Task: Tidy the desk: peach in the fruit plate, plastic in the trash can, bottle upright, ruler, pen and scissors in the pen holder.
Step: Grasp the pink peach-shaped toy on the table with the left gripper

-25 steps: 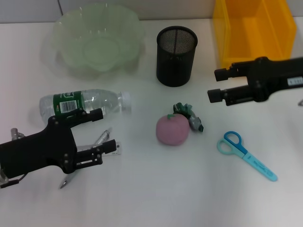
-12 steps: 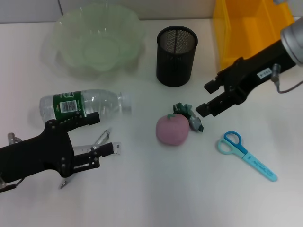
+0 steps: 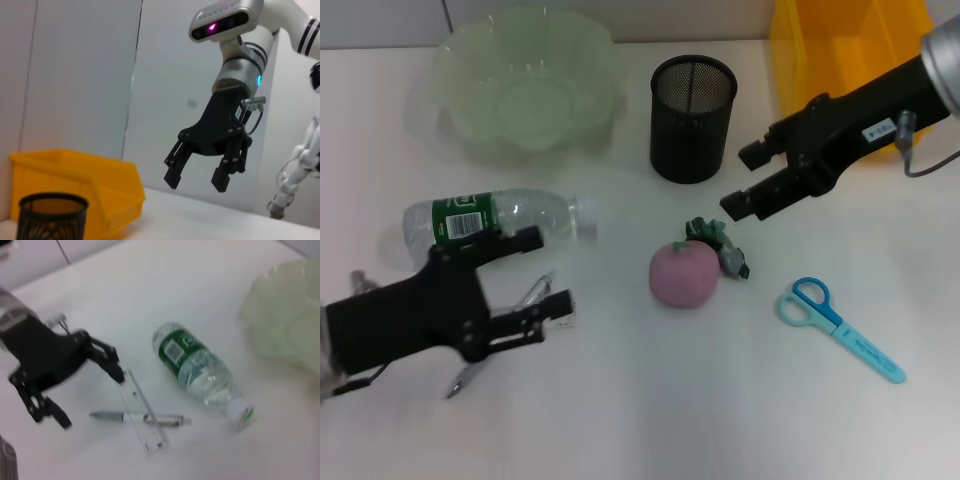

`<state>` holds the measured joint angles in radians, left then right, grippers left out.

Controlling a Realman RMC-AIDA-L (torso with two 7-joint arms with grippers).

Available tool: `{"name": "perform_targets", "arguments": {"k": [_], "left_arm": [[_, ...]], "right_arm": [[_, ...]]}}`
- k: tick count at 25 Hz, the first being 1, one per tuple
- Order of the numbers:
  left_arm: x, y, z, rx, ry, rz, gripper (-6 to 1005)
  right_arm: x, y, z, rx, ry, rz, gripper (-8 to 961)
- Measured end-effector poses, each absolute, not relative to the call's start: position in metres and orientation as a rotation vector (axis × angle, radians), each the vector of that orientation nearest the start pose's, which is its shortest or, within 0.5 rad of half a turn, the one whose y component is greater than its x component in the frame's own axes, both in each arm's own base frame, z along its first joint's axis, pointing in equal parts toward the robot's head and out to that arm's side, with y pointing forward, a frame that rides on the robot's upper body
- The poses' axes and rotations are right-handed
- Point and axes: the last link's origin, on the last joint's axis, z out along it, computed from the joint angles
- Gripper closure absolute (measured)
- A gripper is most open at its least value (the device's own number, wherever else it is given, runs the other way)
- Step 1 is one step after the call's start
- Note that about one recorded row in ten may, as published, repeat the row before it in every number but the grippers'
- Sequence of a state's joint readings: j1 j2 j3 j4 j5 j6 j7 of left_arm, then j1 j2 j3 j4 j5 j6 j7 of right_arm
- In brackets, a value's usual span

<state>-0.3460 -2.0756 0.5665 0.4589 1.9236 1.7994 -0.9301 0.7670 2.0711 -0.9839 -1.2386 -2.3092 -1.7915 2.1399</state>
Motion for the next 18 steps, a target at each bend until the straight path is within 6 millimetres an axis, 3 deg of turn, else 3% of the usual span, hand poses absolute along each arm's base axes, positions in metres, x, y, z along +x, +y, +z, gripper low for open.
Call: {"name": "perform_targets", "arguments": {"k": [4,10,11,12,13,14,16,17,18], "left_arm": [[-0.28,0.264,-0.011,-2.65,-0.392,-1.067,279],[-0.274,0.275,-0.012,-2.652,-0.38,-1.055,286],[-0.274,0.276,-0.013,-2.652,-0.376,-1.05,287],[-0.274,0.276,-0.013,-2.652,-0.376,-1.05,288],[-0.274,0.276,-0.013,-2.652,-0.376,-1.05,289],[-0.274,0.276,-0.013,-2.652,-0.376,-1.05,290],[-0.273,0.277,-0.021,-2.664,-0.406,-1.04,292],[-0.271,0.277,-0.023,-2.682,-0.407,-1.038,293],[-0.271,0.277,-0.023,-2.682,-0.407,-1.038,294]], "right_arm": [[0.139,0.362,0.046,-2.98,0.627,0.093,177],[0.151,0.354,0.052,-2.978,0.635,0.192,177],[0.164,0.343,0.053,-2.968,0.591,0.362,177],[0.164,0.343,0.053,-2.968,0.591,0.362,177],[0.179,0.334,0.052,-2.933,0.551,0.554,177],[0.179,0.334,0.052,-2.933,0.551,0.554,177],[0.21,0.317,0.052,-2.823,0.521,0.819,177],[0.21,0.317,0.052,-2.823,0.521,0.819,177],[0.228,0.307,0.055,-2.737,0.507,0.925,177]]}}
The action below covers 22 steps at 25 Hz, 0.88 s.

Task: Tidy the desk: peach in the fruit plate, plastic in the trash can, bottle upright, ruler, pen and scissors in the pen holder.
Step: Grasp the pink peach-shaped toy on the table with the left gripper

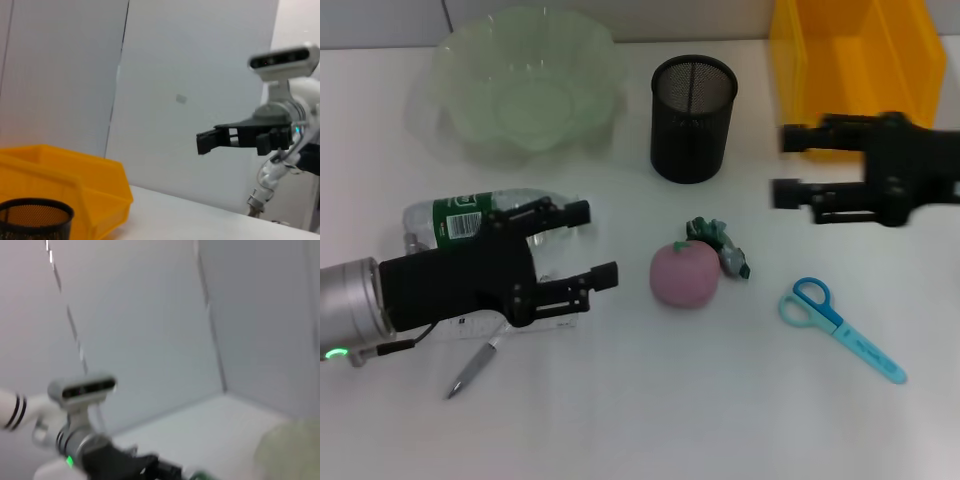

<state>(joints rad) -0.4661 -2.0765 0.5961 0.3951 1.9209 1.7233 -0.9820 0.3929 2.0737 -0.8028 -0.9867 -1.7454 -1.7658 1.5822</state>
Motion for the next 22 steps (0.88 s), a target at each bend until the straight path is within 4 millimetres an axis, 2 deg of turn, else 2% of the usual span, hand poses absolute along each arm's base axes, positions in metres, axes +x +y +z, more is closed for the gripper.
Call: {"name": "perform_targets", "arguments": {"k": [1,3,4,6,10,11,12,13,16,17,18,22], "left_arm": [[-0.266,0.281,-0.024,-2.704,-0.407,-1.038,295],[-0.266,0.281,-0.024,-2.704,-0.407,-1.038,297],[-0.26,0.29,-0.024,-2.725,-0.441,-1.035,298],[-0.255,0.297,-0.027,-2.762,-0.471,-1.004,300],[-0.251,0.301,-0.034,-2.821,-0.499,-0.942,305],[-0.246,0.309,-0.041,-2.88,-0.534,-0.839,306],[-0.246,0.309,-0.041,-2.88,-0.534,-0.839,307],[-0.24,0.318,-0.047,-2.933,-0.528,-0.719,308],[-0.231,0.328,-0.052,-2.968,-0.518,-0.625,311],[-0.225,0.332,-0.054,-2.987,-0.507,-0.581,312],[-0.211,0.341,-0.058,-3.025,-0.484,-0.486,313],[-0.198,0.348,-0.063,-3.054,-0.452,-0.391,317]], "right_arm": [[0.228,0.307,0.055,-2.737,0.507,0.925,177],[0.251,0.291,0.06,-2.621,0.473,1.025,177],[0.251,0.291,0.06,-2.621,0.473,1.025,177],[0.268,0.28,0.06,-2.544,0.471,1.068,177],[0.284,0.271,0.056,-2.455,0.527,1.126,177],[0.286,0.27,0.055,-2.438,0.544,1.141,177],[0.286,0.27,0.055,-2.438,0.544,1.141,177],[0.29,0.267,0.053,-2.409,0.558,1.167,177],[0.292,0.266,0.051,-2.395,0.557,1.184,177],[0.292,0.266,0.05,-2.393,0.556,1.188,177],[0.291,0.266,0.049,-2.392,0.558,1.195,177],[0.289,0.266,0.046,-2.392,0.567,1.211,177]]}}
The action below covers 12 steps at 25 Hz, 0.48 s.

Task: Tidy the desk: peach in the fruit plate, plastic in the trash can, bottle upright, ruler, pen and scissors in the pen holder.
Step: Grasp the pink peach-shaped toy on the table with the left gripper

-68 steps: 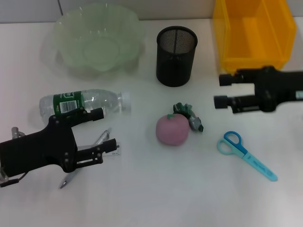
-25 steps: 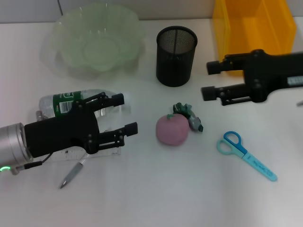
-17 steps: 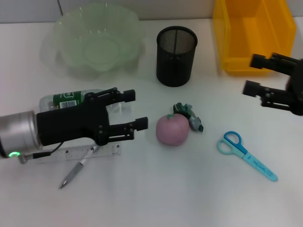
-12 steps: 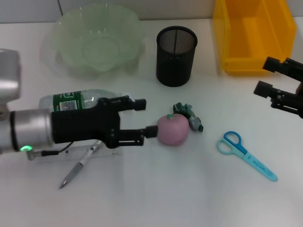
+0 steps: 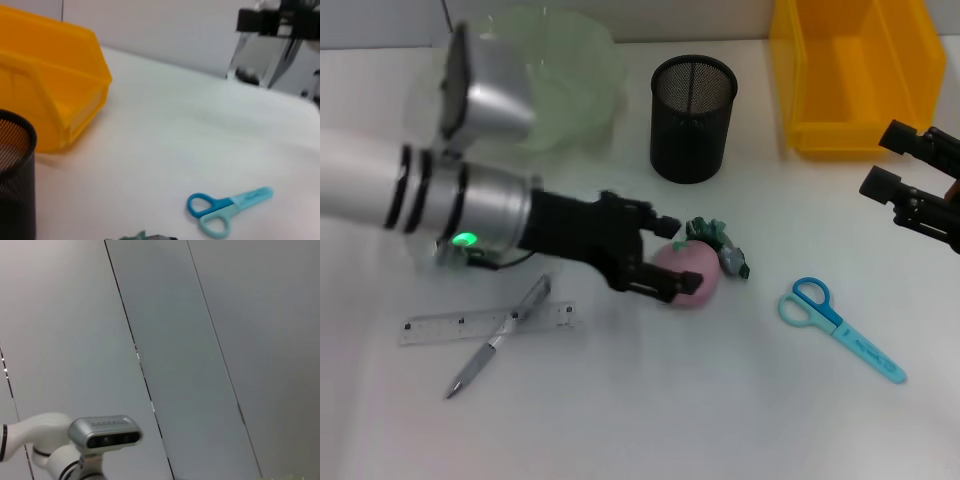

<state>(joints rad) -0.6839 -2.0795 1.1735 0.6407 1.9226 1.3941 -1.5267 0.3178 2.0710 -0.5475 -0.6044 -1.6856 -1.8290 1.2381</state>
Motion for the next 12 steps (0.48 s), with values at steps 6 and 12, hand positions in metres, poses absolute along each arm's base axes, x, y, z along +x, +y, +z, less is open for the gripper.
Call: {"name": "perform_targets", "arguments": {"k": [6,12], "left_arm": [[-0.169,0.357,-0.075,-3.065,-0.314,-0.081,323],[-0.166,0.358,-0.083,-3.044,-0.277,-0.005,330]], "right_arm": [[0.289,0.266,0.043,-2.381,0.579,1.23,177],[0.29,0.266,0.044,-2.359,0.594,1.25,177]]}}
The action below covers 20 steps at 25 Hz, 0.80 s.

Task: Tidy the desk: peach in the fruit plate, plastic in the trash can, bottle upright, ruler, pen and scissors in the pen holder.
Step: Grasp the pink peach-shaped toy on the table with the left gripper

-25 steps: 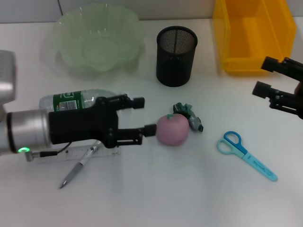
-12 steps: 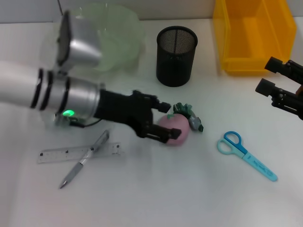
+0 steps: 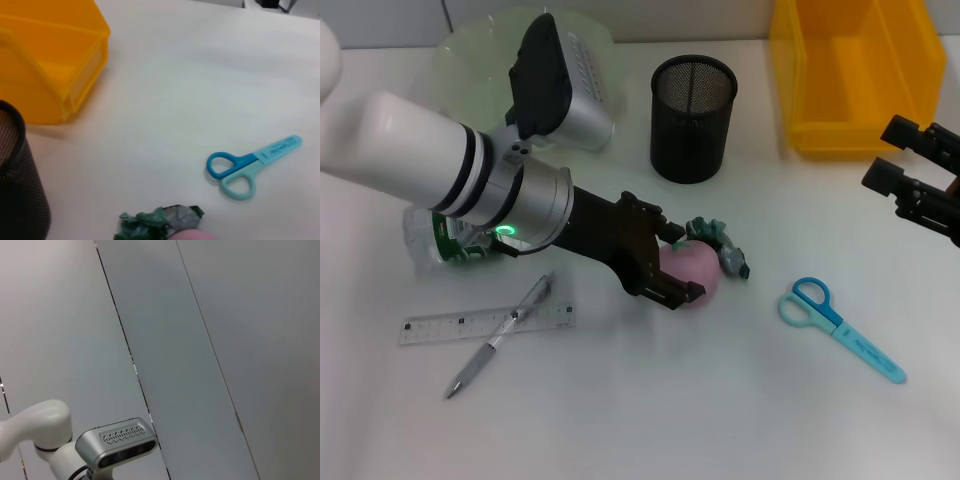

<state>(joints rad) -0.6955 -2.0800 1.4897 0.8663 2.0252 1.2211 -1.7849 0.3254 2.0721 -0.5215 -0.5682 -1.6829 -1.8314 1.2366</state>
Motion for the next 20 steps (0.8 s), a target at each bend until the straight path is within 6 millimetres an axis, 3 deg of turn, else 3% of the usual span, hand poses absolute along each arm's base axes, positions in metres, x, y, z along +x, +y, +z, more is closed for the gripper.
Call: {"name": "perform_targets", "arguments": {"k": [20], "left_arm": [[-0.175,0.357,-0.105,-2.956,-0.206,0.062,350]], "right_arm": [[0.287,0.272,0.042,-2.36,0.612,1.267,177]]}}
